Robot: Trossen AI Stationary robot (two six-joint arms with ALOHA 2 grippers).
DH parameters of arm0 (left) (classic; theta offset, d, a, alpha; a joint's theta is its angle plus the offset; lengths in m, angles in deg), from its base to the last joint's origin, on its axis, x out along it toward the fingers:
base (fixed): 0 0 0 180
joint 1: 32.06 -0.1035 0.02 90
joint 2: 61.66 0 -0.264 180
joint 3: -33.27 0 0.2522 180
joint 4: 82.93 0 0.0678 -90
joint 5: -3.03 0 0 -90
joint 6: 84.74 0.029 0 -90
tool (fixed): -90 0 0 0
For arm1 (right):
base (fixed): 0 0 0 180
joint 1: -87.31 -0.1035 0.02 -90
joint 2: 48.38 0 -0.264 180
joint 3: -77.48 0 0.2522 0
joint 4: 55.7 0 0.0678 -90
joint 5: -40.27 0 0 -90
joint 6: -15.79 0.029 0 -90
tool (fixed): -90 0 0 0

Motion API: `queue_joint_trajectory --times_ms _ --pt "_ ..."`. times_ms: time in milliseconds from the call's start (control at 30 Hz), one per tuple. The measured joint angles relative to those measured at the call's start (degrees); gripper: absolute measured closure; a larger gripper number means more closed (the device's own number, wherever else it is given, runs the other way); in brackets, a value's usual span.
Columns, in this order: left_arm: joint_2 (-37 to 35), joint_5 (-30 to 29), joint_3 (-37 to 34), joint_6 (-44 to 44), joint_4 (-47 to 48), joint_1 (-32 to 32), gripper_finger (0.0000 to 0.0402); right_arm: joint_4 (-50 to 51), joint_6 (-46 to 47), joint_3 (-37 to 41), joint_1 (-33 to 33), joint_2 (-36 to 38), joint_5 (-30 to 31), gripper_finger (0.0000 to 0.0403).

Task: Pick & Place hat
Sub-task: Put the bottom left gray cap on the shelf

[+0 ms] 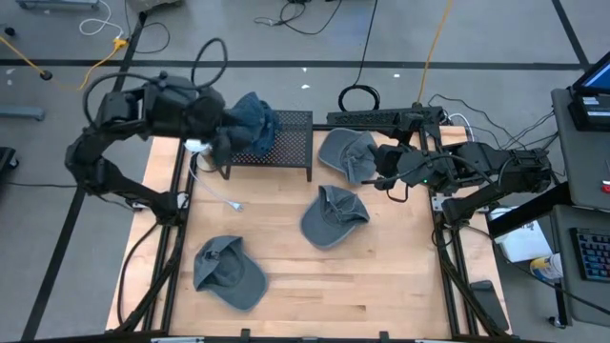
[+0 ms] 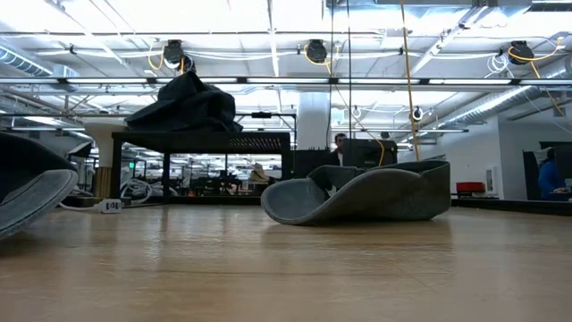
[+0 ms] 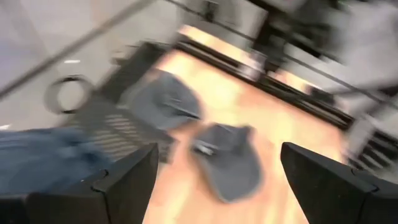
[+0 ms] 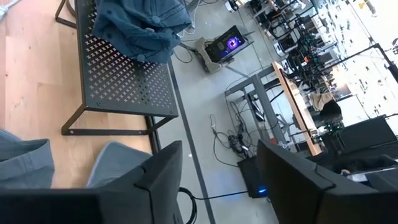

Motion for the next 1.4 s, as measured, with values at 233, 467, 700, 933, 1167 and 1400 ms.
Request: queue_joint_trajectory --times_ms 233,467,700,933,1167,1400 --pt "2.28 13.77 -0.02 11.47 0.96 4.09 0.0055 0.00 0.11 0.00 0.00 -0.01 -0.38 0.0193" --pt "5.06 19.93 -0.02 28.49 5.65 6.83 0.0055 0.00 0.12 0.01 -0.02 -0.04 -6.13 0.0193" --pt "7.76 17.78 -0.01 41.10 17.81 9.73 0.0055 0.00 0.13 0.01 -0.02 -0.04 -7.43 0.0191" --pt "12.87 12.31 -1.14 44.15 19.54 15.35 0.0055 -0.02 0.11 0.01 -0.02 -0.04 -7.39 0.0190" --pt "16.20 13.77 -10.44 43.94 18.95 20.02 0.0055 0.02 0.11 0.01 -0.02 -0.04 -7.37 0.0190" --pt "19.79 15.83 -23.31 40.33 12.43 24.18 0.0055 0.02 3.53 0.01 -0.02 -0.04 -7.45 0.0192"
